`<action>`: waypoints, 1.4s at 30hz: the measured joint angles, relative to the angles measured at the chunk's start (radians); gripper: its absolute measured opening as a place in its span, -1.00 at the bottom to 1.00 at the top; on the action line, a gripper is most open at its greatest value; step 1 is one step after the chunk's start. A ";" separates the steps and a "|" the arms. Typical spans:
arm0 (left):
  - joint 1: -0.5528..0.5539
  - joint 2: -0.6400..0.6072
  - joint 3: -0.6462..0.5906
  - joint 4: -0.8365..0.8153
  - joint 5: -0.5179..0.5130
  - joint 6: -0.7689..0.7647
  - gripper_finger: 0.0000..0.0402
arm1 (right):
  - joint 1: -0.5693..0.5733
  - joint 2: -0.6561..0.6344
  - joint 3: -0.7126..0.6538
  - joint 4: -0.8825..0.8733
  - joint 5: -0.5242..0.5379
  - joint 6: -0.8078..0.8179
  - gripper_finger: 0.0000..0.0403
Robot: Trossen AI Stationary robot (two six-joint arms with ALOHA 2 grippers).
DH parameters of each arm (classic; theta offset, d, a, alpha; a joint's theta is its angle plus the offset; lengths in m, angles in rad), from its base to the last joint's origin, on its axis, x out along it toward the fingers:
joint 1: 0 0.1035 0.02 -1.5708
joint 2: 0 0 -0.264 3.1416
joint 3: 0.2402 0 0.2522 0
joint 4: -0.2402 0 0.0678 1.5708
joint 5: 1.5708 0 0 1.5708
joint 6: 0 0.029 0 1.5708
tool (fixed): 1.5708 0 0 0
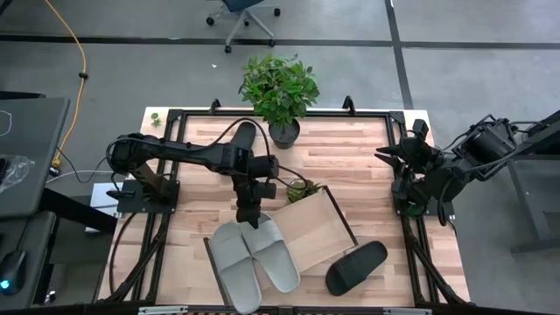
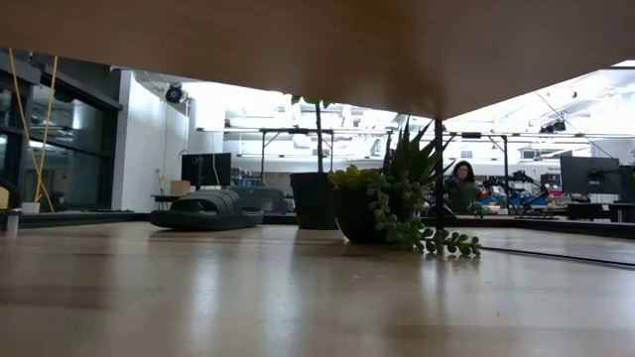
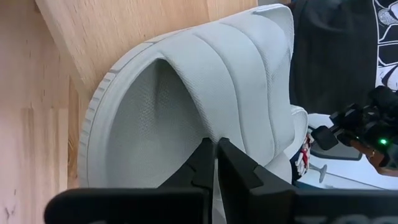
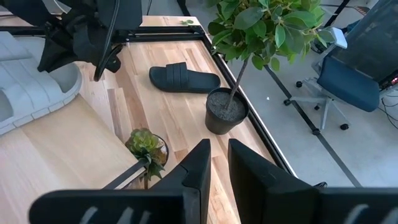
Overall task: Pick and place slides into the shelf
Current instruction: Adjust the gray slippers on the shelf, then put the bottom black slipper on the shelf
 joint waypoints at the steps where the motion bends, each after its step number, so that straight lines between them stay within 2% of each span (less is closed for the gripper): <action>1: 0.000 0.000 0.000 0.000 0.000 0.000 -0.98 | 0.000 0.000 0.000 0.000 0.000 0.000 -0.77; 21: 0.019 -0.001 0.000 -0.003 0.046 0.027 -0.95 | 0.000 0.000 0.000 0.000 0.008 -0.018 -0.77; 37: 0.067 -0.001 0.000 -0.041 0.081 0.111 -0.56 | 0.000 0.000 0.000 0.000 0.004 -0.018 -0.77; 42: 0.110 -0.016 0.000 -0.101 0.066 0.170 -0.52 | 0.000 0.000 0.000 0.000 -0.018 -0.018 -0.77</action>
